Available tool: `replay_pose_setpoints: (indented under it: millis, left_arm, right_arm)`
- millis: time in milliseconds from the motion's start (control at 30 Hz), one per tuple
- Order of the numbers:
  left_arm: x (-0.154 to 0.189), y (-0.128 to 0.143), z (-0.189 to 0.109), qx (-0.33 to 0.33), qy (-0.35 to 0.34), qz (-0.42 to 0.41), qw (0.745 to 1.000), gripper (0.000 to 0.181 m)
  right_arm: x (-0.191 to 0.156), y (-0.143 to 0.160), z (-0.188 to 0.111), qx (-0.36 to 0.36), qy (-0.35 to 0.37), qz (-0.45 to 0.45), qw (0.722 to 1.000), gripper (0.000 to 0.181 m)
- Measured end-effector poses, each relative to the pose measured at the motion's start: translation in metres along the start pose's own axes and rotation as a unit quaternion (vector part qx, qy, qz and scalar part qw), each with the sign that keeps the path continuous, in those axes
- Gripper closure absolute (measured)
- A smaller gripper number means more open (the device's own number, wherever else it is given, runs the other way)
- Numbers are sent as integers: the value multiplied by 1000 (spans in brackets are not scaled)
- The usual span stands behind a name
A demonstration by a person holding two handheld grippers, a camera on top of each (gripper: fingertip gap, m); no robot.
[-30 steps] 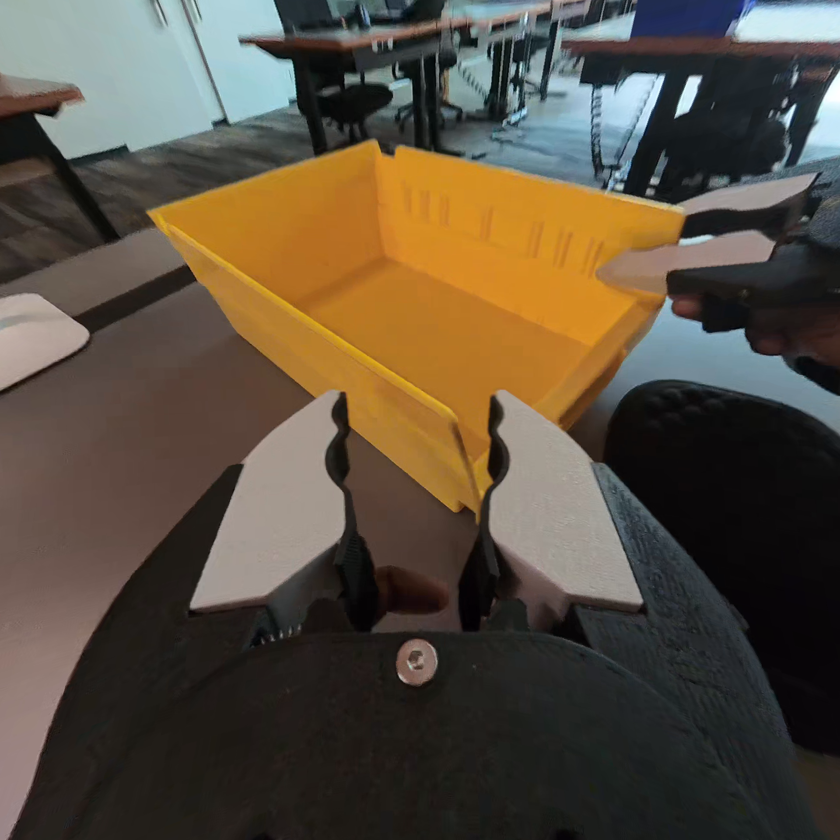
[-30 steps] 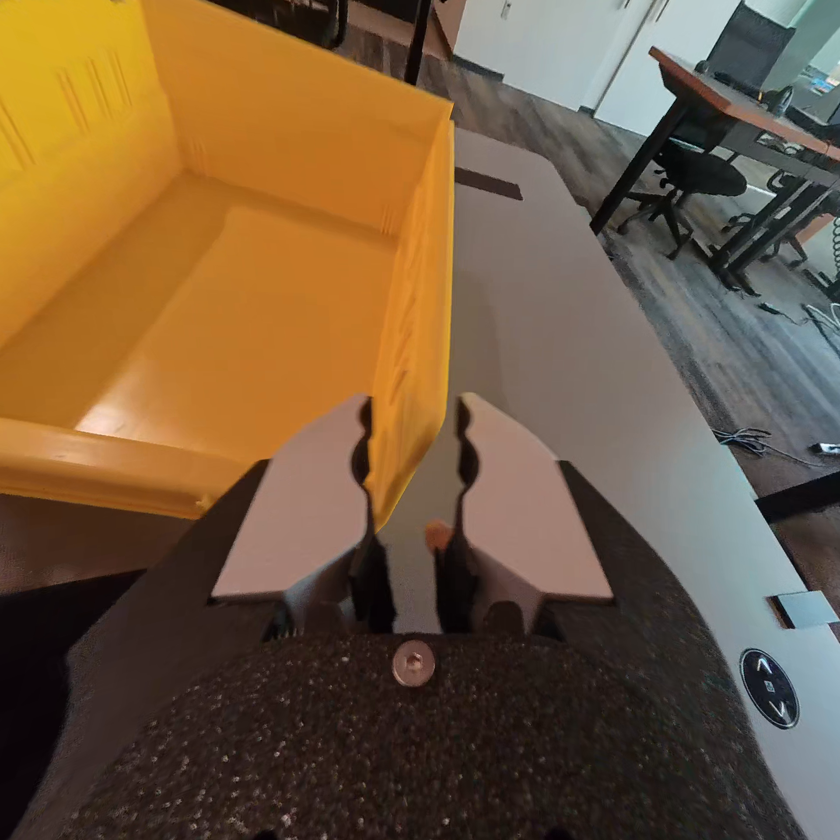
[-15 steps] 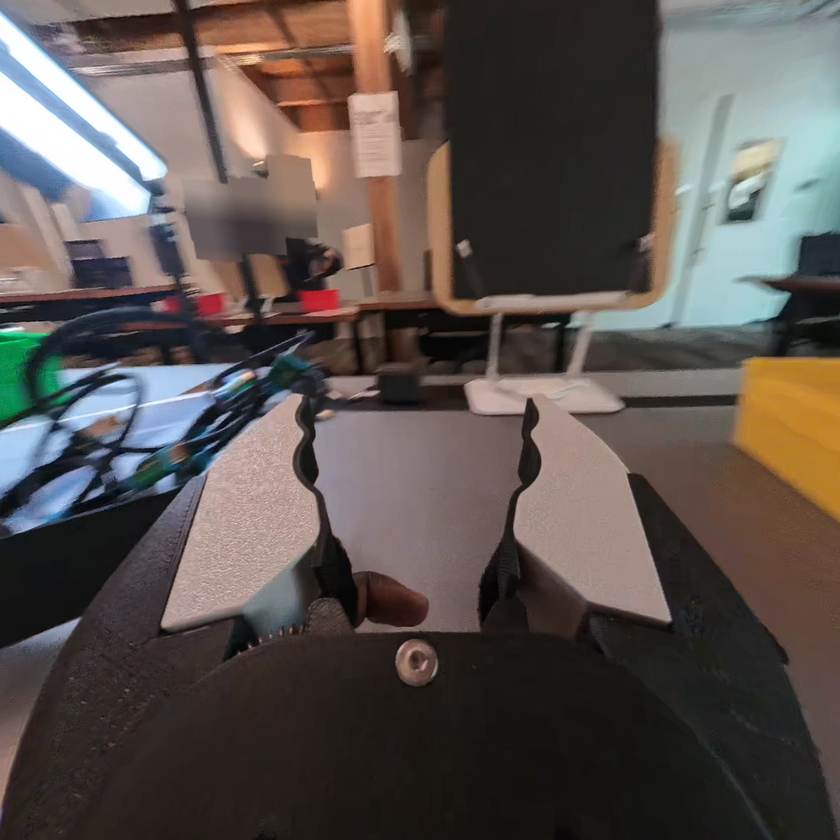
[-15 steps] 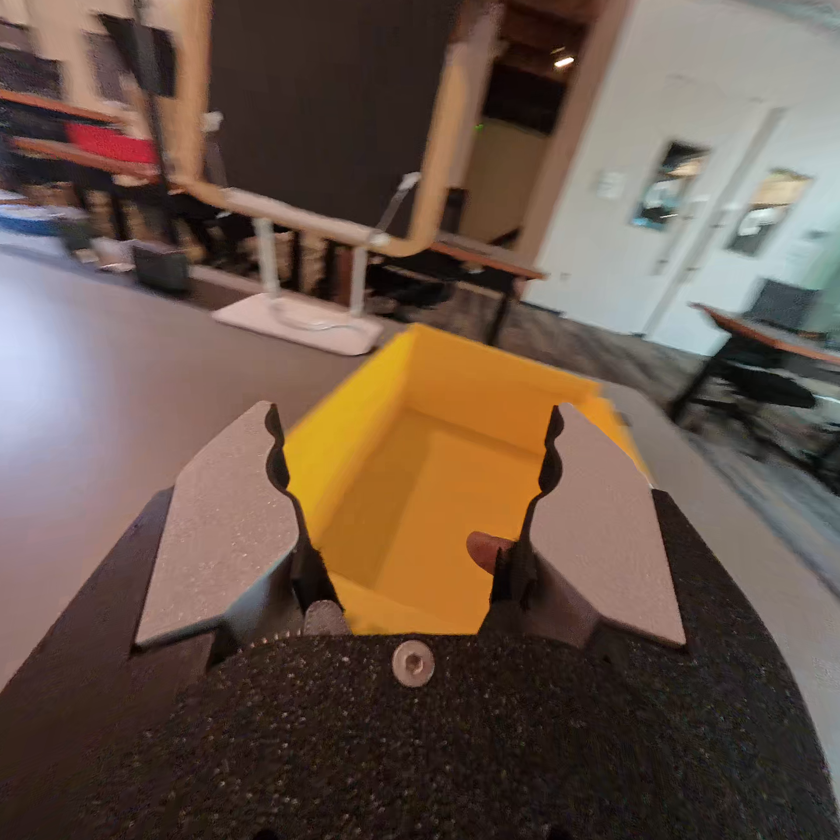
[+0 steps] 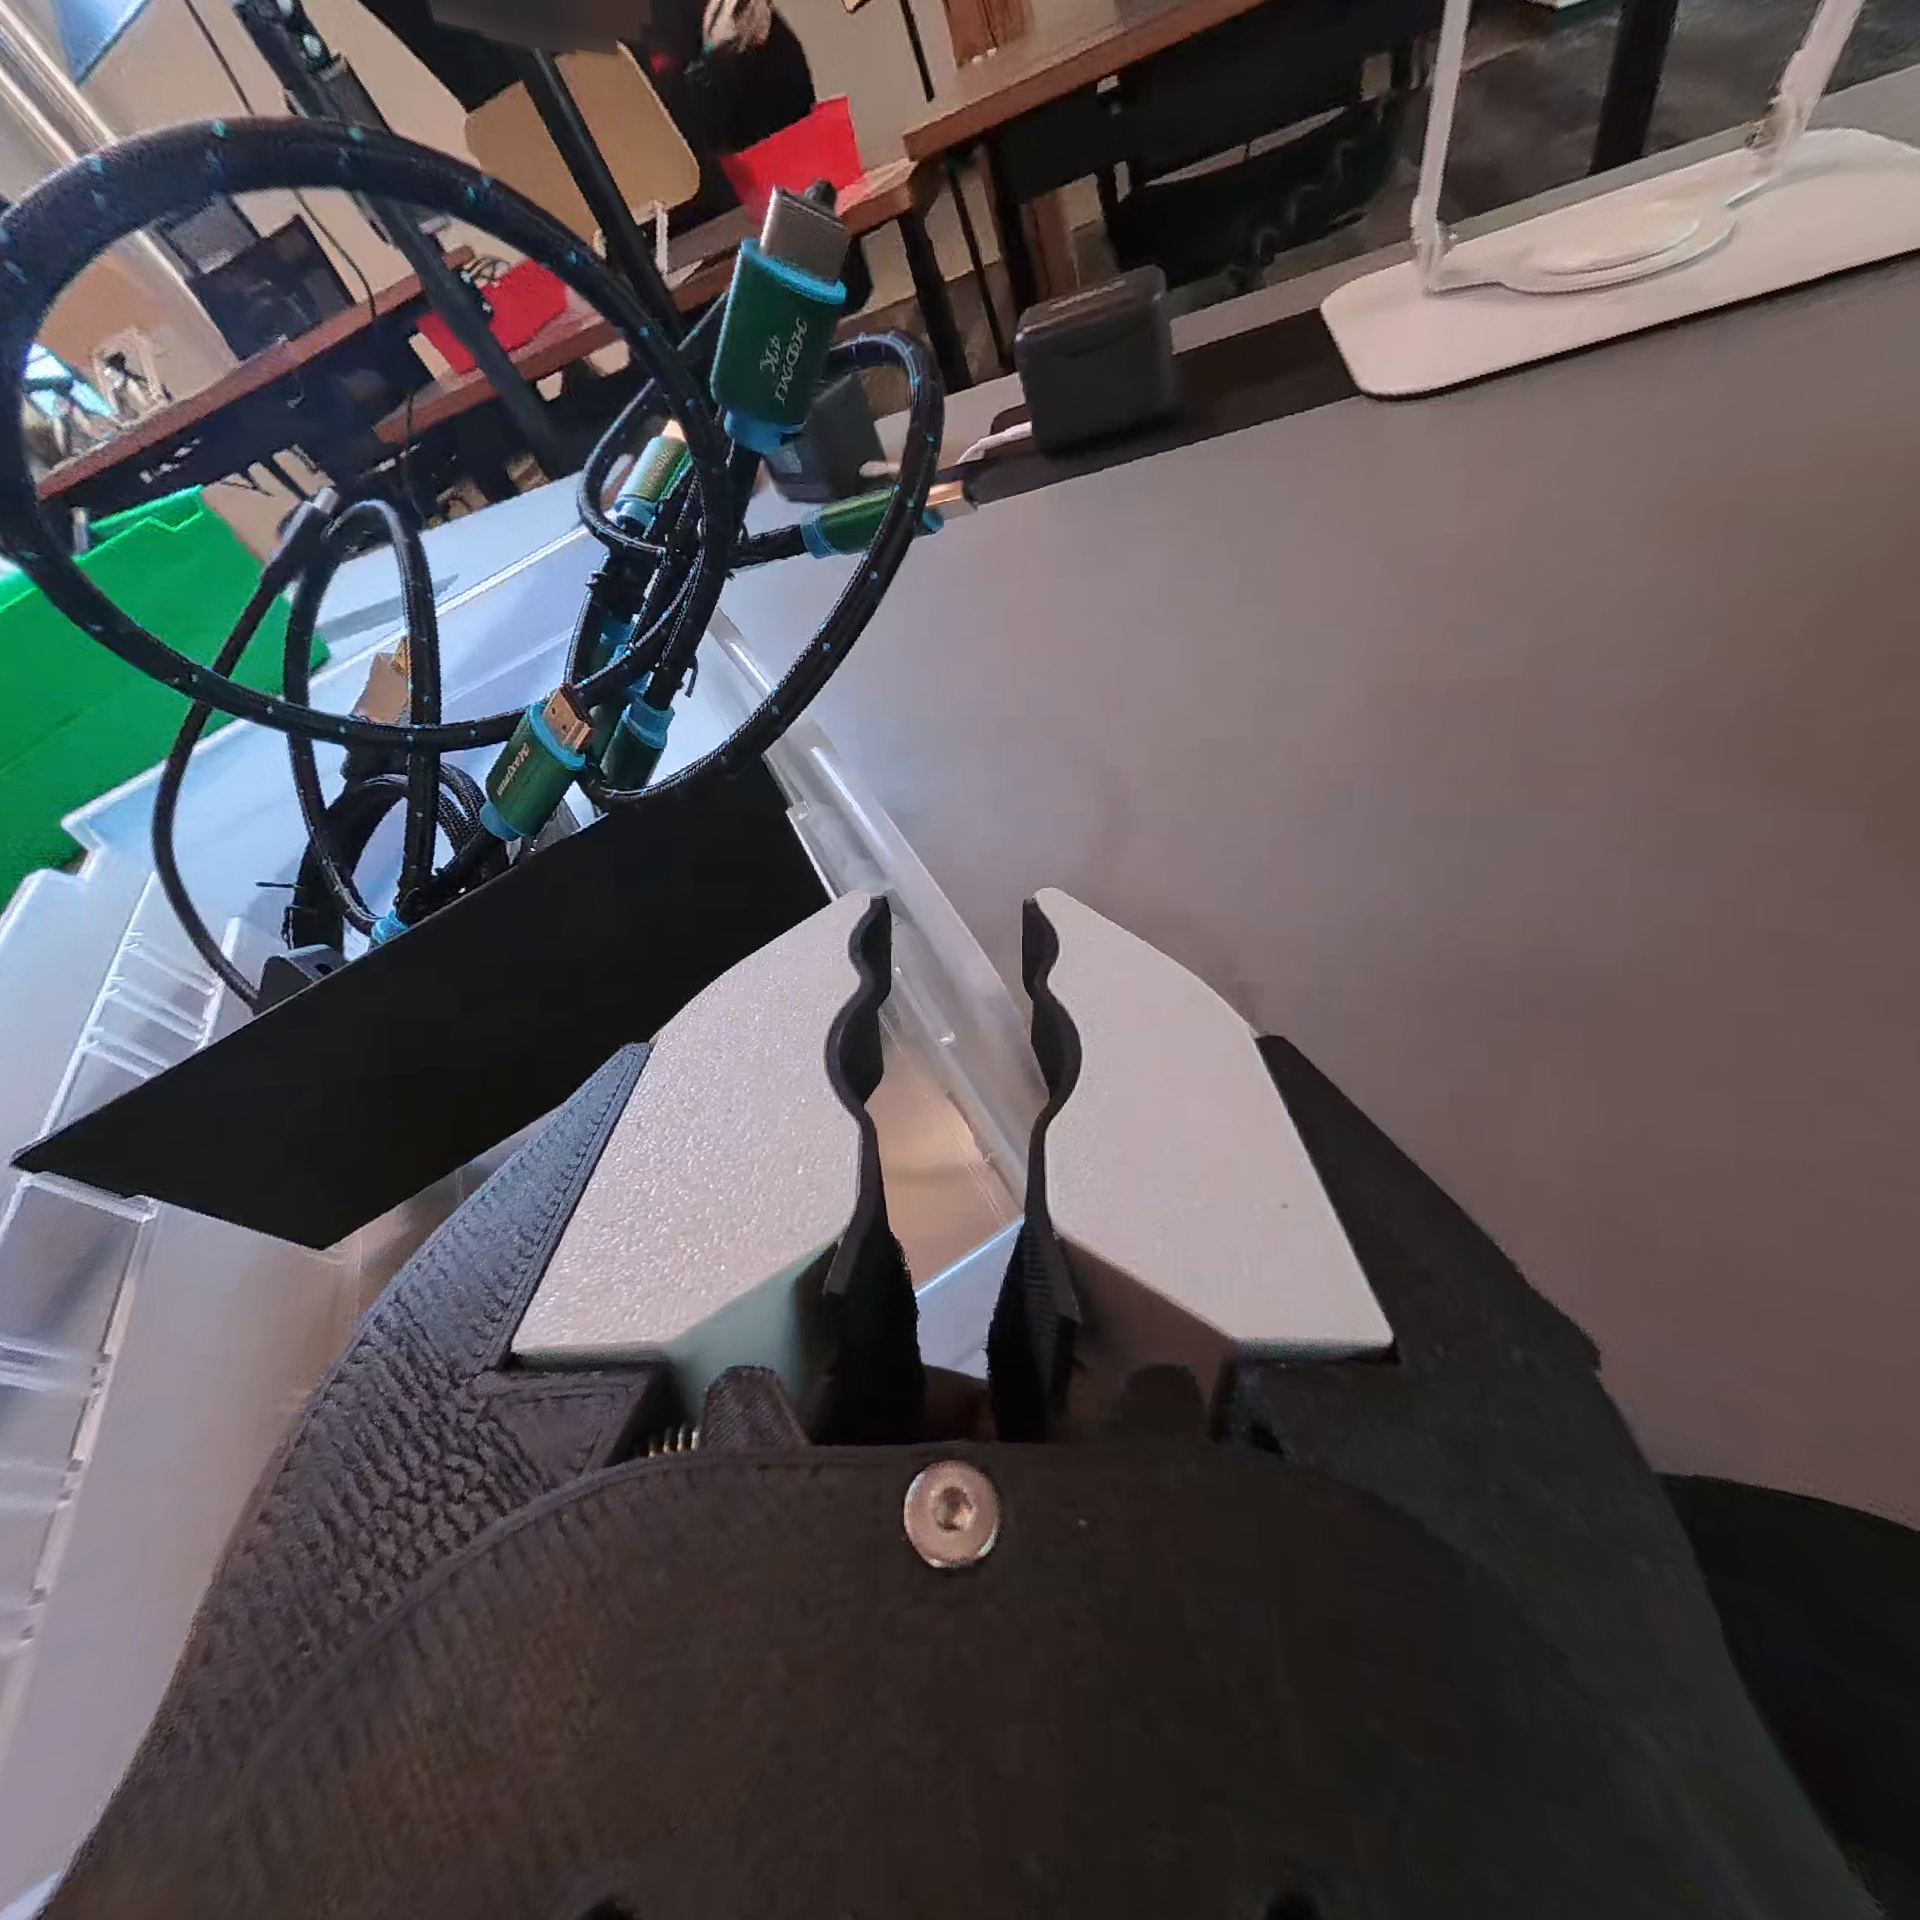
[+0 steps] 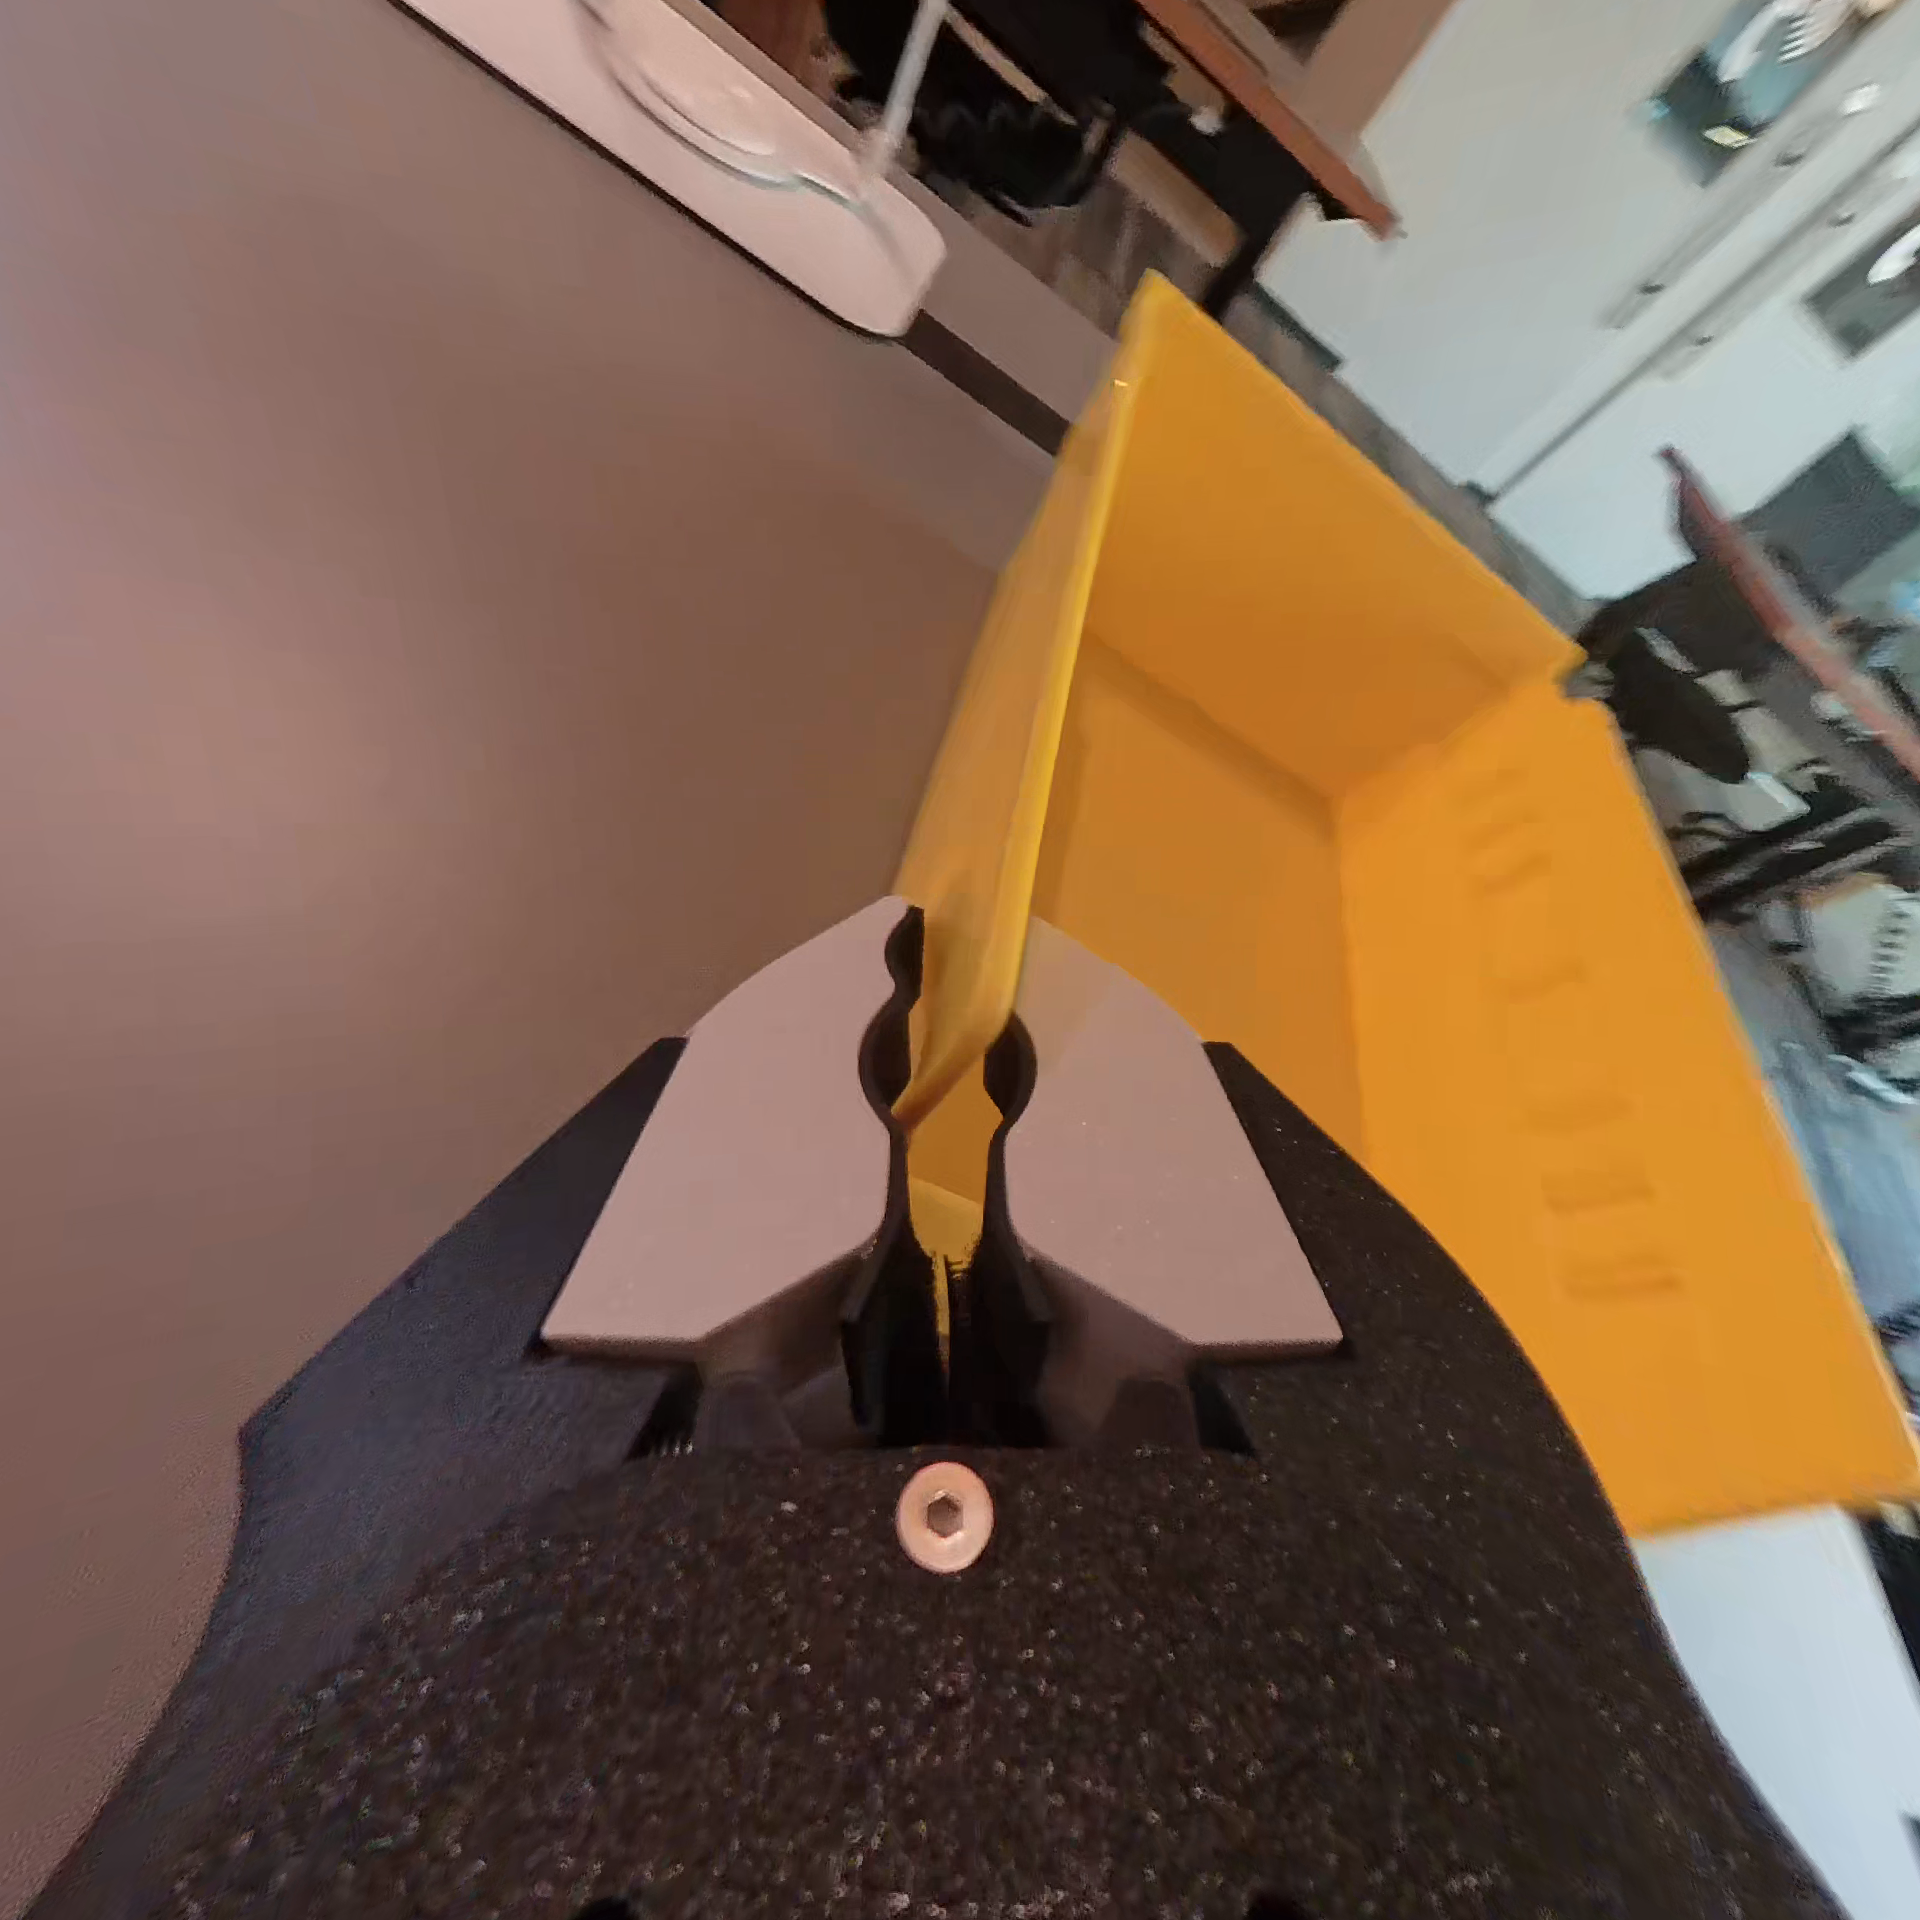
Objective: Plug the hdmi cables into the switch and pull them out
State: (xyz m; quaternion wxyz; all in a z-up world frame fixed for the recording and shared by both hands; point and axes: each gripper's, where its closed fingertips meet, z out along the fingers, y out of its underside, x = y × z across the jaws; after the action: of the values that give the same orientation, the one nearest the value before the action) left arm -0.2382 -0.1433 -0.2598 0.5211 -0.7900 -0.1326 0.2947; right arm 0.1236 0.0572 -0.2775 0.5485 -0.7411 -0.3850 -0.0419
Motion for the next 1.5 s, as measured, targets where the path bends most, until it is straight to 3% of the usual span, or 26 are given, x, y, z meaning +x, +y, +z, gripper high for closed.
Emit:
replay_pose_setpoints:
  millis: [200,367,533,633,700,800,900,967,1033,1167,1233,1333,1433,1500]
  left_arm:
    - [18,-5,-7,18,27,43,999,165]
    - [29,-9,-12,33,46,44,997,175]
    - [42,-13,-15,44,83,42,995,175]
    - [44,-15,-14,41,68,58,995,174]
    - [54,-17,-17,44,90,75,992,155]
    - [68,-48,-39,115,185,35,975,120]
    - [38,-101,-67,225,263,-50,937,117]
    - [3,-124,-68,254,290,-64,920,117]
    - [-25,-129,-51,233,324,-22,917,117]
    - [-61,-102,13,99,376,133,912,118]
    - [-67,-87,38,39,405,200,891,119]
    - [-63,-67,64,-42,455,226,860,124]
    - [-68,-46,98,-95,441,263,853,134]
    - [-61,-36,104,-116,469,252,839,140]
  right_arm:
    - [25,23,-8,-10,5,59,998,174]
    - [26,27,-17,-23,44,35,998,174]
    - [21,25,-19,-16,40,24,999,170]
    - [22,15,-22,23,24,59,998,153]
    - [28,3,-28,45,27,65,997,129]
    - [24,-54,-58,193,-15,68,979,118]
    - [6,-108,-109,387,-98,67,915,134]
    - [-14,-118,-125,457,-162,58,873,141]
    - [-39,-114,-121,465,-235,54,852,141]
    - [-65,-99,-107,445,-318,79,834,140]
    - [-64,-98,-109,445,-324,77,831,141]
    - [-64,-93,-103,436,-317,71,839,142]
    - [-70,-91,-99,428,-314,47,846,142]
    - [-74,-89,-97,422,-310,29,851,142]
